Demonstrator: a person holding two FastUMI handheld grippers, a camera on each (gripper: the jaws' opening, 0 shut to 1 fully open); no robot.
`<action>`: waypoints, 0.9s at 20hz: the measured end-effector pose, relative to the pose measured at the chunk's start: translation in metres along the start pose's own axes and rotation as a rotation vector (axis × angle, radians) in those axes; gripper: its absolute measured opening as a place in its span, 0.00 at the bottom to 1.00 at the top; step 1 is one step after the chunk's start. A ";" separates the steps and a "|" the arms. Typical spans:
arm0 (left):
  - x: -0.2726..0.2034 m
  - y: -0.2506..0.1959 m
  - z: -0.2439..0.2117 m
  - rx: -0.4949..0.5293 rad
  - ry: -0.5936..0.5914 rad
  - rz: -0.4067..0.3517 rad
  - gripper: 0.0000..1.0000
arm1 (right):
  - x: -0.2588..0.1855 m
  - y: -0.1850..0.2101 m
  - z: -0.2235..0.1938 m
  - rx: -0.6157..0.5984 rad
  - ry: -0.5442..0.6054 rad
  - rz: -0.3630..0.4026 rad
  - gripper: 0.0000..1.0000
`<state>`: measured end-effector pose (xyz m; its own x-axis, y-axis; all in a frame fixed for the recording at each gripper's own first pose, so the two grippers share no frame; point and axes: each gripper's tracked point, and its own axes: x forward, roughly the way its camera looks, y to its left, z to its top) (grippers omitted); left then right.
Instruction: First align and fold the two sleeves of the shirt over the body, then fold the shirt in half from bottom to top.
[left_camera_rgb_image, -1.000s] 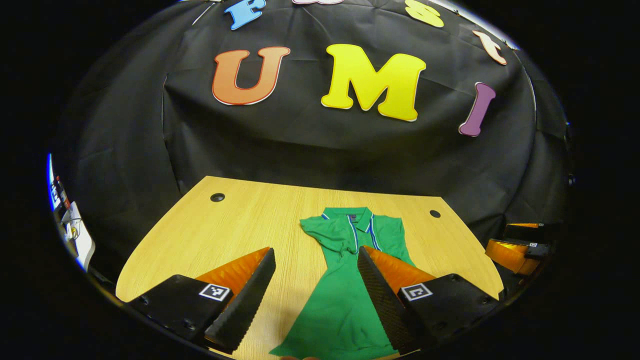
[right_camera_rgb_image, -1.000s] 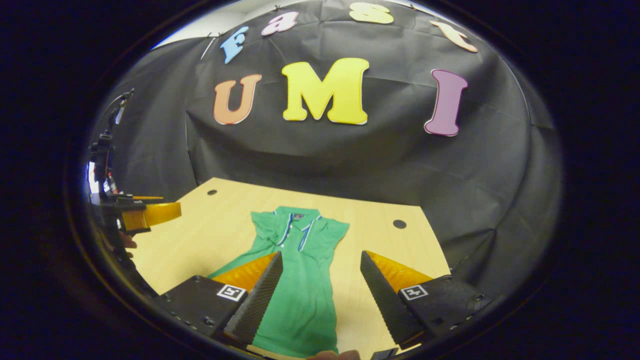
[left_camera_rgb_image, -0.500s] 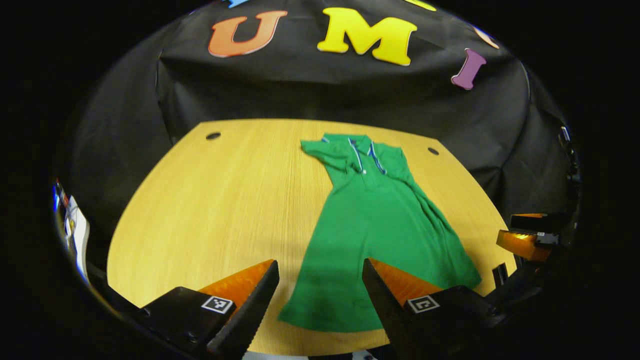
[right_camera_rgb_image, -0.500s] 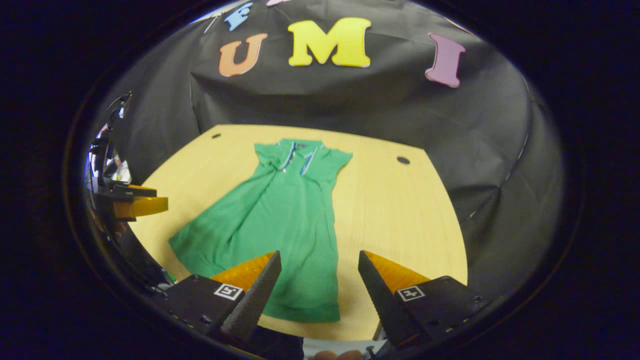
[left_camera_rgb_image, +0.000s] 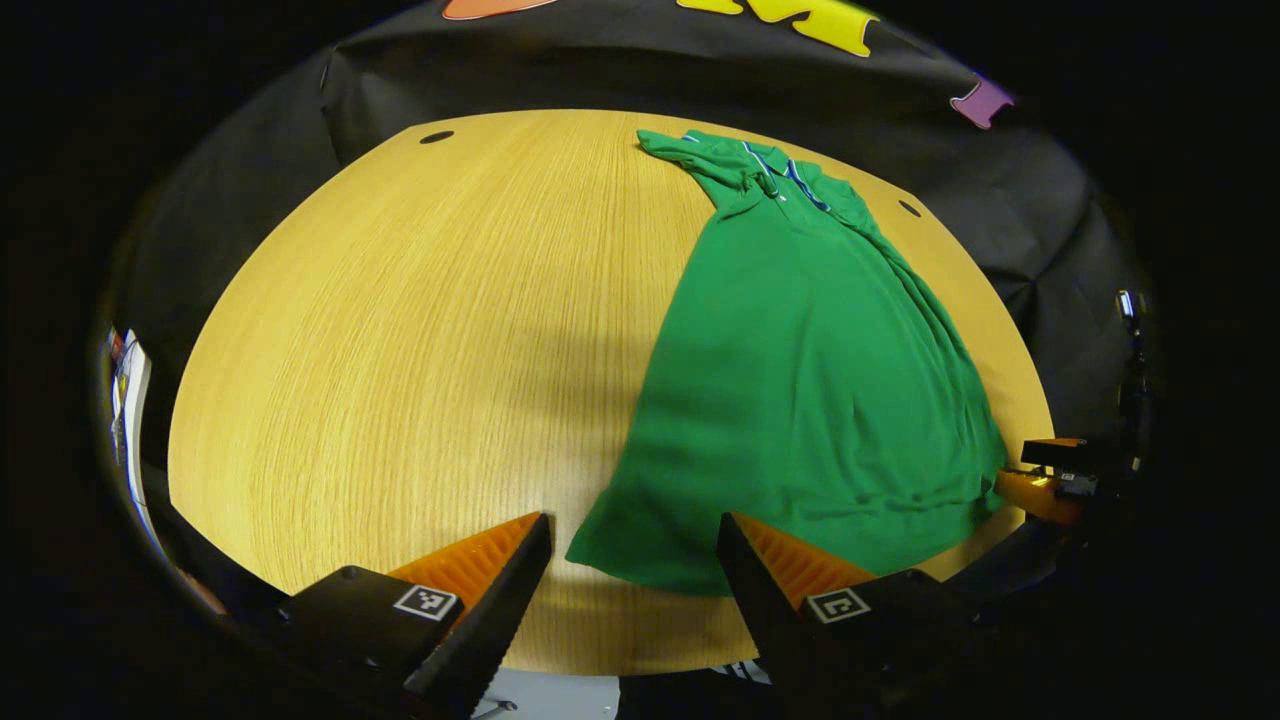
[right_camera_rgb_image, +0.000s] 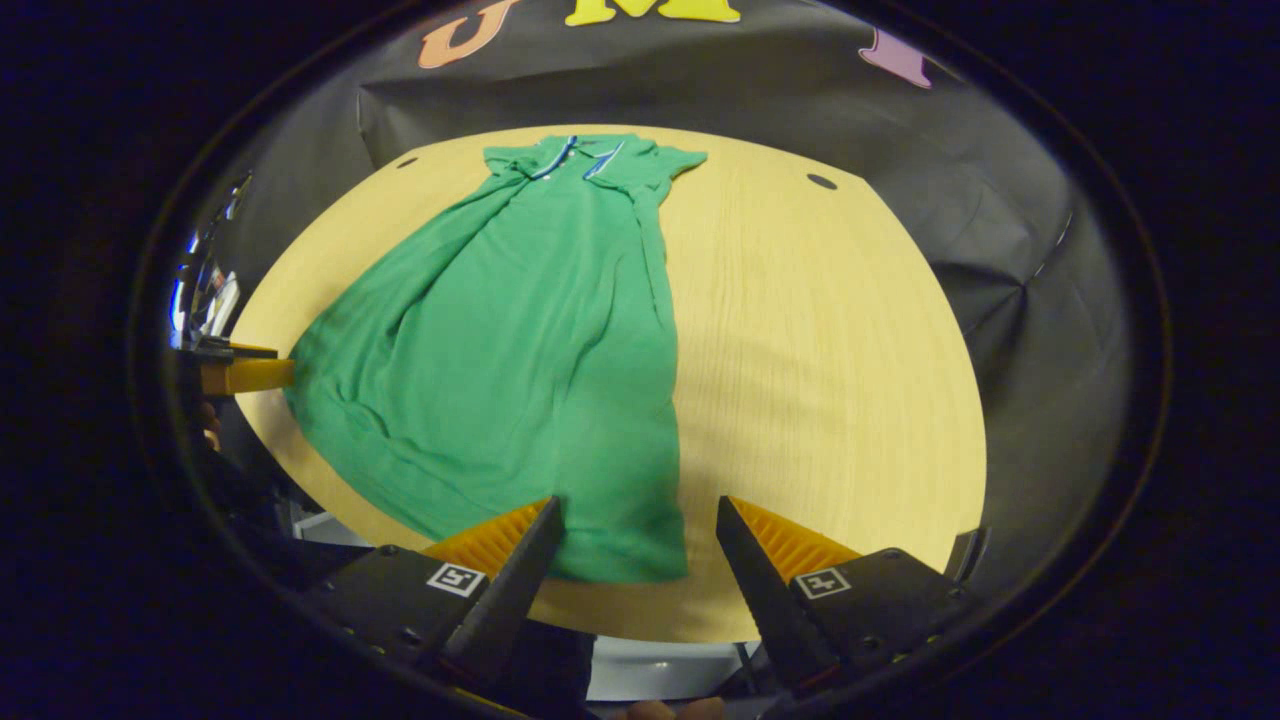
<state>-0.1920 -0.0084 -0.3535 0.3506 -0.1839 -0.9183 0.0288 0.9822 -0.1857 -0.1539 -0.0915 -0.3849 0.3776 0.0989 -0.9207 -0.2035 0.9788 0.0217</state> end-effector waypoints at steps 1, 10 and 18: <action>0.001 0.000 -0.003 0.009 0.012 0.003 1.00 | 0.001 0.001 -0.003 -0.002 0.013 0.001 0.96; 0.002 -0.014 -0.012 0.031 0.059 -0.008 0.95 | 0.007 0.017 -0.012 0.036 0.066 0.059 0.72; -0.002 -0.027 -0.016 -0.027 0.071 -0.105 0.07 | 0.007 0.021 -0.008 0.087 0.095 0.083 0.00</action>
<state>-0.2086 -0.0355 -0.3523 0.2797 -0.2893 -0.9154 0.0366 0.9560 -0.2910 -0.1627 -0.0719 -0.3935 0.2749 0.1673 -0.9468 -0.1501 0.9801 0.1296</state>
